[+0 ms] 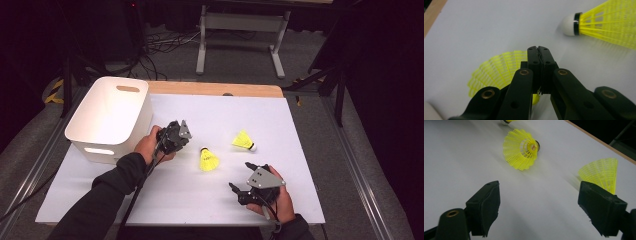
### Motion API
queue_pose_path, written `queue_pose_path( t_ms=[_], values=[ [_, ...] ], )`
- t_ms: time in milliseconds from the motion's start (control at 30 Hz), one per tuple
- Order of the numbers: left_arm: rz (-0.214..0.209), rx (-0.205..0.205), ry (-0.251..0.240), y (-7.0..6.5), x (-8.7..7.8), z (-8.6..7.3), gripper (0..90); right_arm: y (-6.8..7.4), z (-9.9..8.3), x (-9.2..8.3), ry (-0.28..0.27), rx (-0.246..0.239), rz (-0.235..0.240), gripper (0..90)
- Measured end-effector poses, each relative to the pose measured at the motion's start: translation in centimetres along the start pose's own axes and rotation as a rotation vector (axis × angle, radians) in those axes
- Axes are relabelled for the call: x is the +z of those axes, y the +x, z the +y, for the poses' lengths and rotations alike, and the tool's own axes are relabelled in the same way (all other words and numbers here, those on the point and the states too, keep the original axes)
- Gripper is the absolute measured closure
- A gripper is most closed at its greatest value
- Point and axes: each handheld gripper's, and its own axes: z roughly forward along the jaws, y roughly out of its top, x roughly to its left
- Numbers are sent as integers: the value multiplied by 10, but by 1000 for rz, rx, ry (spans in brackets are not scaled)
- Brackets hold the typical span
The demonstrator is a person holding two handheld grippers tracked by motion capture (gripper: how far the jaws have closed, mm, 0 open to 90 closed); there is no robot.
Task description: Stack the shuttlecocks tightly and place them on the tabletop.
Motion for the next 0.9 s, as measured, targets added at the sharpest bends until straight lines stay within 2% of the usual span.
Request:
queue_pose_path(
  t_ms=[67,133,300,433,533,600,633,700,733,800,900],
  values=[
    [27,23,28,0,1,0,892,-1,0,1,0,9,-1,189],
    [51,63,50,0,2,0,892,-1,0,1,0,10,-4,191],
    [78,83,46,1,5,1,893,2,1,2,5,-7,1,191],
    [32,62,22,0,7,0,892,3,1,3,10,-13,3,191],
    [-30,43,-14,-5,8,0,889,2,1,3,10,-11,5,190],
    [-29,52,-19,-6,8,0,888,2,1,3,11,-10,4,189],
    [-60,46,-21,-10,10,0,885,2,1,3,12,-11,5,188],
    [-58,49,-20,-11,10,-1,879,2,1,3,13,-13,7,188],
    [-70,50,-24,-12,11,-1,879,2,1,3,14,-14,5,188],
    [-80,30,-37,-14,11,-2,864,2,1,4,17,-14,9,188],
    [-92,44,-43,-19,11,-3,837,2,0,4,20,-13,12,186]
  ],
)
